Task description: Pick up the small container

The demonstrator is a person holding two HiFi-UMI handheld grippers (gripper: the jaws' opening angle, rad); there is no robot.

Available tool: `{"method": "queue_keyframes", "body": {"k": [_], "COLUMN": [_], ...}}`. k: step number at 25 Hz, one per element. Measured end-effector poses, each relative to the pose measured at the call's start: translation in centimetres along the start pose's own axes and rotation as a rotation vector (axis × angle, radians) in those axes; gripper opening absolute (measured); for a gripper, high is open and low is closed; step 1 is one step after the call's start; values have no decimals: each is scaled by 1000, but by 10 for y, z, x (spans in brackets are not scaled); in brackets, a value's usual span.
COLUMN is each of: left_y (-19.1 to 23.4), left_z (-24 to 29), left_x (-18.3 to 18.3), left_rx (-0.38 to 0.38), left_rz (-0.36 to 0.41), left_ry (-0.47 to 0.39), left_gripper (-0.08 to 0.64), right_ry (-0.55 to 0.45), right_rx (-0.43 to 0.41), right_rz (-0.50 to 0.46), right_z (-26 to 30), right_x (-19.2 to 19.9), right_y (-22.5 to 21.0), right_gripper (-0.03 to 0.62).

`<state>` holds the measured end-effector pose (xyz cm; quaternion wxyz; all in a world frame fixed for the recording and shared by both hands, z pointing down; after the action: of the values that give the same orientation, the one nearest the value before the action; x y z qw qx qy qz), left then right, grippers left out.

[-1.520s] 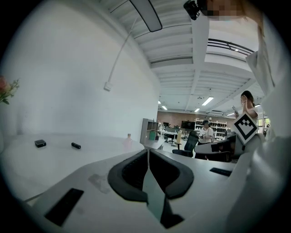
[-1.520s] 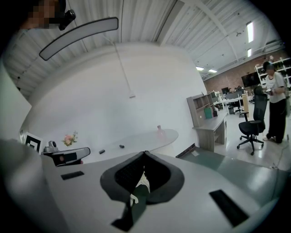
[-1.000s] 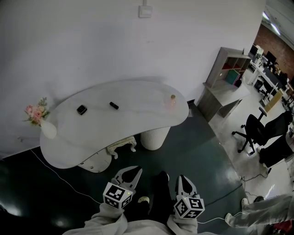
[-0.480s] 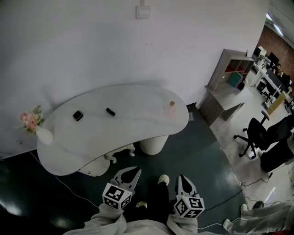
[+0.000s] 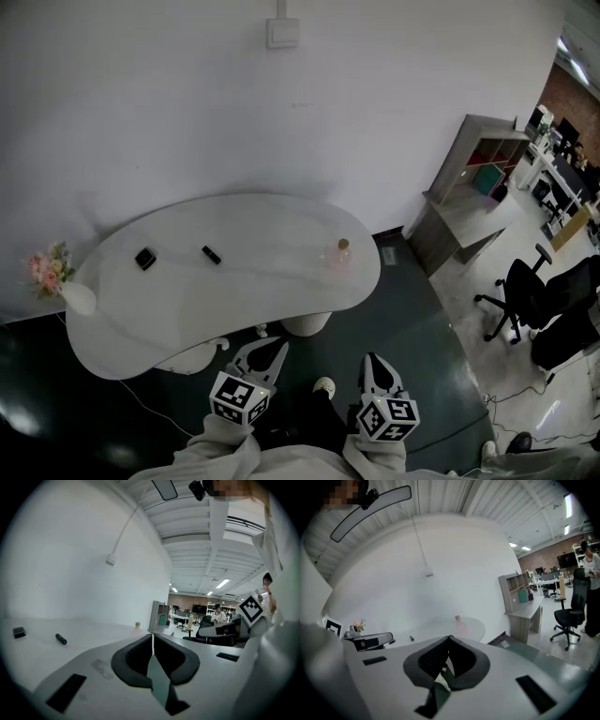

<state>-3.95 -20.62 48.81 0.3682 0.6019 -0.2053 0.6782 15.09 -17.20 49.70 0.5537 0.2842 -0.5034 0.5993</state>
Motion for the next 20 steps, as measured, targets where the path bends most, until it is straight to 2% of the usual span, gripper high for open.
{"method": "queue_keyframes", "body": {"k": [12, 20], "left_y": [13, 10], "left_z": [116, 164], "left_x": [-34, -38], "left_rx": [-52, -86], "left_rz": [-4, -11], "left_ry": [-35, -50], "left_gripper": [21, 21], "right_ry": [0, 9], "right_rx": [-37, -79], "right_rz": [-24, -48], "right_z": [76, 106], "right_x": [-63, -81], "right_y": [-81, -117], "right_gripper": [52, 54]}}
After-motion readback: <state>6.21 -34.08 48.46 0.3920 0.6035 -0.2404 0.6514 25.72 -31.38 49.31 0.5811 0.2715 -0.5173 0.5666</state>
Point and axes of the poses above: the fingertips, and each gripper's own axes: z forward along the fingers, y to its left, x out of its underside, the point moved 1 cm from there along -z, backward along the fingers
